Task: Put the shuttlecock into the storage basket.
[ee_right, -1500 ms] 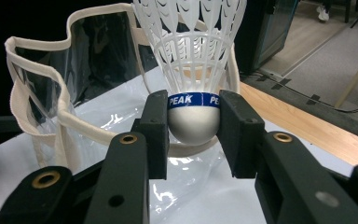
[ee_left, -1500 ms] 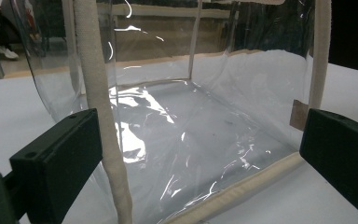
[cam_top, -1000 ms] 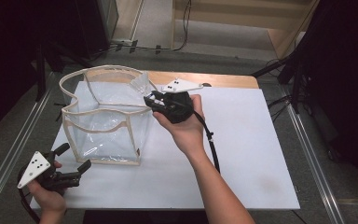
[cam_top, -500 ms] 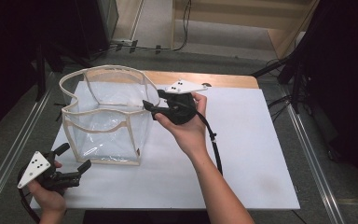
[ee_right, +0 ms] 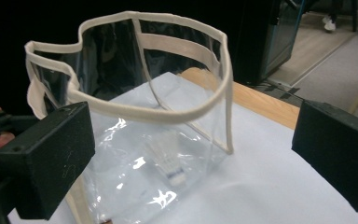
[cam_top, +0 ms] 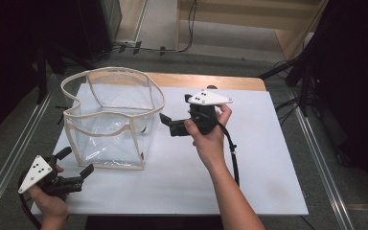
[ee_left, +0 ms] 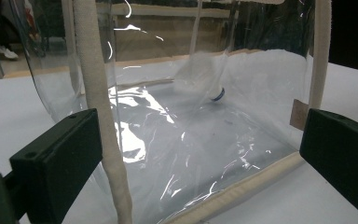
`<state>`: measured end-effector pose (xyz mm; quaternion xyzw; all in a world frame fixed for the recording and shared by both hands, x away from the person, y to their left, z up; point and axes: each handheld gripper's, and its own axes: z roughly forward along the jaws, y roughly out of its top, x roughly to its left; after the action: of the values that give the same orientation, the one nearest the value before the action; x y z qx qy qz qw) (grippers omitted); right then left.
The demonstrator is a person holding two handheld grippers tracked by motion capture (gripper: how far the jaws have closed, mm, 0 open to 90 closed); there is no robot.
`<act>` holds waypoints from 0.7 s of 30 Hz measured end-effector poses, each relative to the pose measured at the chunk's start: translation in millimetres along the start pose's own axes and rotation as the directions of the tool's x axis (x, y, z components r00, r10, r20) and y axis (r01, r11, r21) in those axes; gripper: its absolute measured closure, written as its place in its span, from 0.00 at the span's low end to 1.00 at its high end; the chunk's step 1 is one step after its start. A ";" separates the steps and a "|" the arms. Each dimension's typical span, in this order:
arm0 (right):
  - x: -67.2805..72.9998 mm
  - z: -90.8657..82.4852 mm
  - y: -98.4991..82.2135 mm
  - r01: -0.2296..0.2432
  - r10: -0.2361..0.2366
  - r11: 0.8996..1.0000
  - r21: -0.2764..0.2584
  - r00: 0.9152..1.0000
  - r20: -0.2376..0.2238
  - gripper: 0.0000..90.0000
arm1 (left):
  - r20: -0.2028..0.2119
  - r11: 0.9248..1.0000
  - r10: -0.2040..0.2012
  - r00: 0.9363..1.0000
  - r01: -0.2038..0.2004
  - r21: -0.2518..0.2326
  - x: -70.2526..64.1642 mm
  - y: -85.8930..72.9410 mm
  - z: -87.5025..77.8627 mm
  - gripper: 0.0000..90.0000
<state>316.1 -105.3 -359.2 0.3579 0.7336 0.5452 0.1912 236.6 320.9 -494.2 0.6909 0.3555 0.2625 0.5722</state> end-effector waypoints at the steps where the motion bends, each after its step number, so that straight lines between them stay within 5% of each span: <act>1: -1.4 -1.8 -2.5 0.003 -0.003 1.000 0.000 1.000 0.008 0.00 | 0.000 1.000 0.000 1.000 0.000 0.000 0.0 0.0 0.0 0.00; 21: -19.4 -25.4 -36.6 0.010 -0.010 1.000 0.005 0.998 0.056 0.00 | -0.003 1.000 0.003 1.000 -0.003 0.004 -0.6 0.0 0.3 0.00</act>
<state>300.5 -141.9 -387.3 0.3699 0.7308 0.5324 0.2137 236.5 320.2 -494.2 0.6924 0.3558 0.2636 0.5697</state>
